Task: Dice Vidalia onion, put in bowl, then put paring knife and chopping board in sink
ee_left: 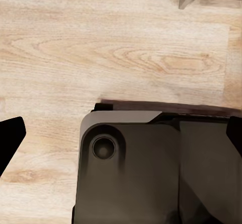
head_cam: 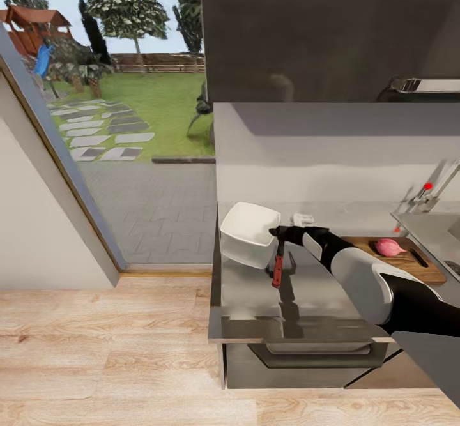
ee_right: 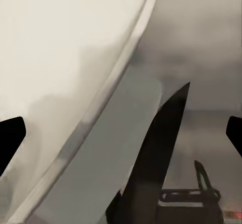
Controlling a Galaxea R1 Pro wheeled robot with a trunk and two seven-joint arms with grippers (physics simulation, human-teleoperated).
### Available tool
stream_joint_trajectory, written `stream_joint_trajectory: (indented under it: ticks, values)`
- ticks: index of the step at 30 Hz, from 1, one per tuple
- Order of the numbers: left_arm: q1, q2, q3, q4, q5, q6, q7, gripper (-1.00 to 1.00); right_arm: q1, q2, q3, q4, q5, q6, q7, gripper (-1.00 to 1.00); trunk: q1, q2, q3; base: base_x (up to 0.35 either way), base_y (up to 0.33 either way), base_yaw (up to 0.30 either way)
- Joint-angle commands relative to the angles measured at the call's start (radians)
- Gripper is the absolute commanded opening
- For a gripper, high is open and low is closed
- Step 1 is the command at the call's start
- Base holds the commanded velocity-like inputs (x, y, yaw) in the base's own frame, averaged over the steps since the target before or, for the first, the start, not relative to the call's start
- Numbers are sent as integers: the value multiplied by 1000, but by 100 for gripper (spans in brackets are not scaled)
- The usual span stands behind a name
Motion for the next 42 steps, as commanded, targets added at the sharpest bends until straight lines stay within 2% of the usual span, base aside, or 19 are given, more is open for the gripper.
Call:
stream_joint_trajectory:
  ticks: [1,14,26,36,38,39,42]
  values:
    - [-1,0,-9,1,9,-4,3,100,0,0,-8,-4,11,5,13,100,1,-2,-2,-1,0,0]
    - [0,0,-9,1,10,-4,3,100,1,0,-7,-19,11,-51,57,100,1,-2,-2,0,0,0]
    - [-1,0,-9,1,9,-4,3,100,1,-4,-8,-21,12,-60,114,100,1,-2,-2,0,0,0]
    - [0,0,-9,1,9,-4,3,100,1,-5,-7,-21,13,-64,121,100,1,-2,-2,0,0,0]
    - [0,0,-9,1,9,-4,3,100,1,-5,-7,-21,14,-75,121,100,1,-2,-2,0,0,0]
    - [0,0,-9,1,9,-4,3,100,1,-5,-7,-21,13,-123,122,100,1,-2,-2,0,0,0]
    - [0,0,-9,1,9,-4,3,100,1,-6,-8,-21,13,-143,123,100,1,-2,-2,0,0,0]
